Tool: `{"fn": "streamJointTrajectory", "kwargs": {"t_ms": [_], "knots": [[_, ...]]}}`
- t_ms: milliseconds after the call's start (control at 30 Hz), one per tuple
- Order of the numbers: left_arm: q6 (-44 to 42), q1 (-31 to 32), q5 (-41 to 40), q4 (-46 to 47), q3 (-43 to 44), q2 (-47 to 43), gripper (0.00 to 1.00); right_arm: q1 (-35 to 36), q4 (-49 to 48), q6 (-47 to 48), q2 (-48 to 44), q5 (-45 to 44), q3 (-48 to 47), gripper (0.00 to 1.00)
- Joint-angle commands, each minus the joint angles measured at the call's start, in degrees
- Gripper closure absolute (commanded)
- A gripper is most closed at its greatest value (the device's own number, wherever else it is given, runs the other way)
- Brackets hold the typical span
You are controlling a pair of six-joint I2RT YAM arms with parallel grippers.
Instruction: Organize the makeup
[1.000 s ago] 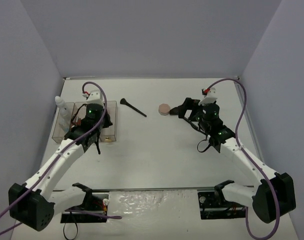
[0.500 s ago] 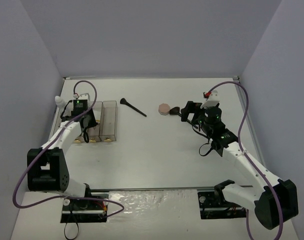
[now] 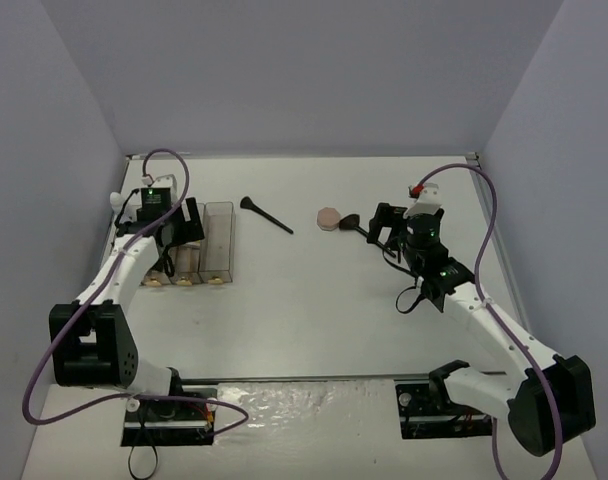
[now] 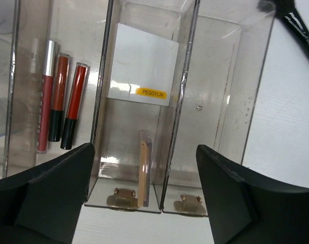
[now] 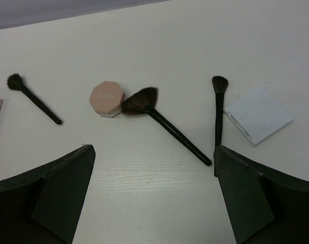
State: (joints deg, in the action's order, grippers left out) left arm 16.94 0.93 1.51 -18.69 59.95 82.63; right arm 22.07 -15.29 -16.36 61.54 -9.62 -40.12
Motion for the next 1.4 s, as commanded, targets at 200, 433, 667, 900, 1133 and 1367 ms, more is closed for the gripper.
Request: {"fn": "streamJointTrajectory", "kwargs": {"t_ms": [200,433,667,900,1133,1367], "knots": [[-2.87,6.48,4.16,-11.81,5.05,-17.47,0.10,-10.69,4.26,-5.48,12.52,-8.81,-5.57,0.00],[-1.01,13.98,5.24,-11.92,-4.17,-28.95,0.06,-14.46,4.90,-13.02,25.76,-15.59,-11.99,0.00],[-1.69,14.10,4.18,-12.36,-5.79,-32.90,0.03,-15.22,8.47,-17.88,40.58,-20.48,-23.65,0.00],[-1.55,14.01,4.54,-12.17,-6.07,-33.92,0.03,-16.67,12.90,-20.18,49.41,-20.43,-30.80,0.00],[-1.06,13.58,5.58,-11.74,-6.08,-33.44,0.03,-17.57,13.18,-20.61,49.01,-20.01,-28.59,0.00],[-0.81,13.31,6.62,-11.11,-6.12,-33.27,0.03,-17.68,13.05,-20.11,49.29,-15.48,-26.77,0.10]]}}
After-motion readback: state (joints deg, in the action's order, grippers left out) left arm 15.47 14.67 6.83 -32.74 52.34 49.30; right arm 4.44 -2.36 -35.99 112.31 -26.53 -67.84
